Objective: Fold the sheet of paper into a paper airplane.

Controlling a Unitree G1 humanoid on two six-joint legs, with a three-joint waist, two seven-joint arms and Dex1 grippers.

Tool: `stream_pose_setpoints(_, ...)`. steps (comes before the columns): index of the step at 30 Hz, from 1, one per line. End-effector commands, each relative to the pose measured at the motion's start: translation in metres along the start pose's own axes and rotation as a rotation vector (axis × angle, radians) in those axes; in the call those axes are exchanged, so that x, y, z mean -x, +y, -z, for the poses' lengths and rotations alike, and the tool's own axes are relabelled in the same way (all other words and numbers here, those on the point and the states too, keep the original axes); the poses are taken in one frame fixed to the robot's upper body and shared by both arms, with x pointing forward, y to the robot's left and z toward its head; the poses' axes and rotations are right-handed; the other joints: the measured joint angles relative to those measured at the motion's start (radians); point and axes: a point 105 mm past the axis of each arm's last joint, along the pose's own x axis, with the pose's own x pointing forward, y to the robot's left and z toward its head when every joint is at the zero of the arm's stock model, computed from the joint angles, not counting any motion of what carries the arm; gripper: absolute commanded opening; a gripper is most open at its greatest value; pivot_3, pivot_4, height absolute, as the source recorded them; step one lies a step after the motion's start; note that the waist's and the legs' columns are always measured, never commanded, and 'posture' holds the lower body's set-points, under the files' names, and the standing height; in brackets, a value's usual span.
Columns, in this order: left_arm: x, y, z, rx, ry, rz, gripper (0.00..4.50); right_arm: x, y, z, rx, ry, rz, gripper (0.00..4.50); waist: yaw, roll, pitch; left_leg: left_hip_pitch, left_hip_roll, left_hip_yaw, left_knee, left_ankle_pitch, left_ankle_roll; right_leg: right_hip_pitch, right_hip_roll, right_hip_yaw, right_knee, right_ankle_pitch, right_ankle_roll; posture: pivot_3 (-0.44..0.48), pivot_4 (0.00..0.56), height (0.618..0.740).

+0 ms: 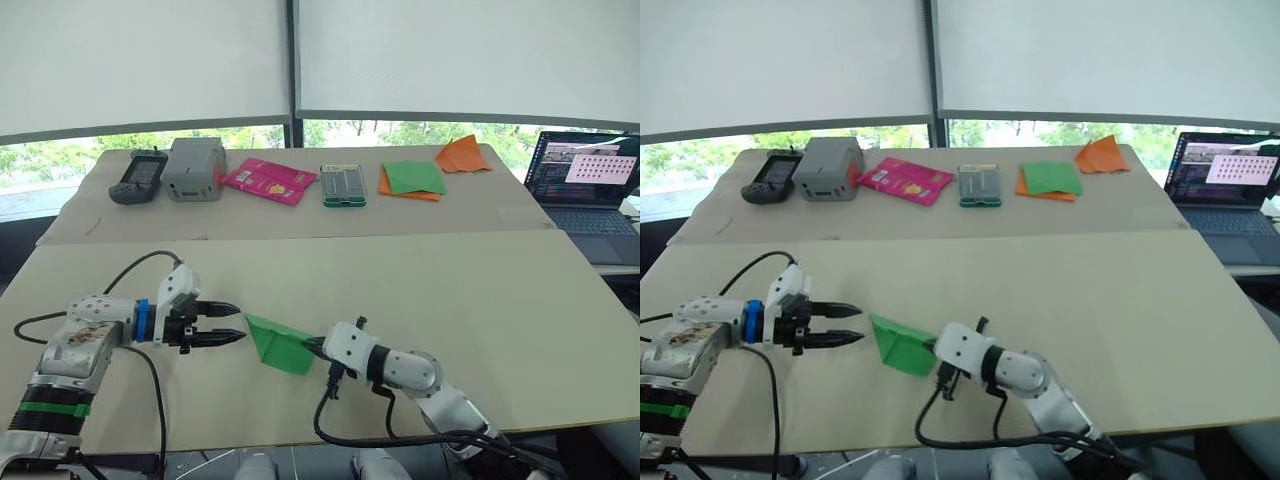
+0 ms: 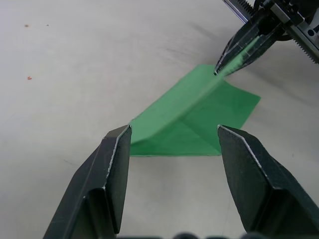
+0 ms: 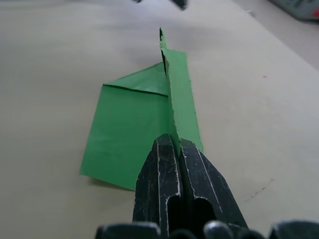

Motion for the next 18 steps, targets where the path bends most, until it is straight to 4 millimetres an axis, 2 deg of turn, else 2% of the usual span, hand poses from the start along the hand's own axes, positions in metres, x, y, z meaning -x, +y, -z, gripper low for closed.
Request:
stream_pose_setpoints(1,-0.003,-0.002,-0.009,-0.041,-0.016,0.026,2.89,0.006,-0.015,-0.019,0.084,-0.073,-0.059,0.03,-0.001,0.0,0.0,0.0,0.0,0.0,0.0,0.0,0.0,0.0,0.0,0.0,0.0,0.0,0.0,0.0,0.15,0.74)
stream_pose_setpoints(6,-0.007,-0.003,-0.009,-0.043,-0.02,0.043,2.89,0.011,-0.022,-0.019,0.117,-0.041,-0.193,0.03,0.0,0.0,0.0,0.0,0.0,0.0,0.0,0.0,0.0,0.0,0.0,0.0,0.001,0.001,0.0,0.0,0.15,0.74)
stream_pose_setpoints(12,-0.013,-0.006,-0.006,-0.054,-0.02,0.061,2.89,0.009,-0.022,-0.016,0.0,-0.028,-0.288,0.03,0.002,0.001,0.0,0.0,0.0,0.0,0.002,0.0,0.0,0.001,0.0,0.0,0.001,0.002,0.0,0.0,0.15,0.74)
stream_pose_setpoints(18,-0.015,-0.008,-0.001,-0.069,-0.005,0.071,2.89,0.006,-0.025,-0.015,-0.077,-0.008,-0.302,0.03,0.001,0.001,0.0,-0.001,0.0,0.0,0.005,0.0,0.0,0.001,0.0,0.0,0.002,0.002,0.0,0.0,0.15,0.74)
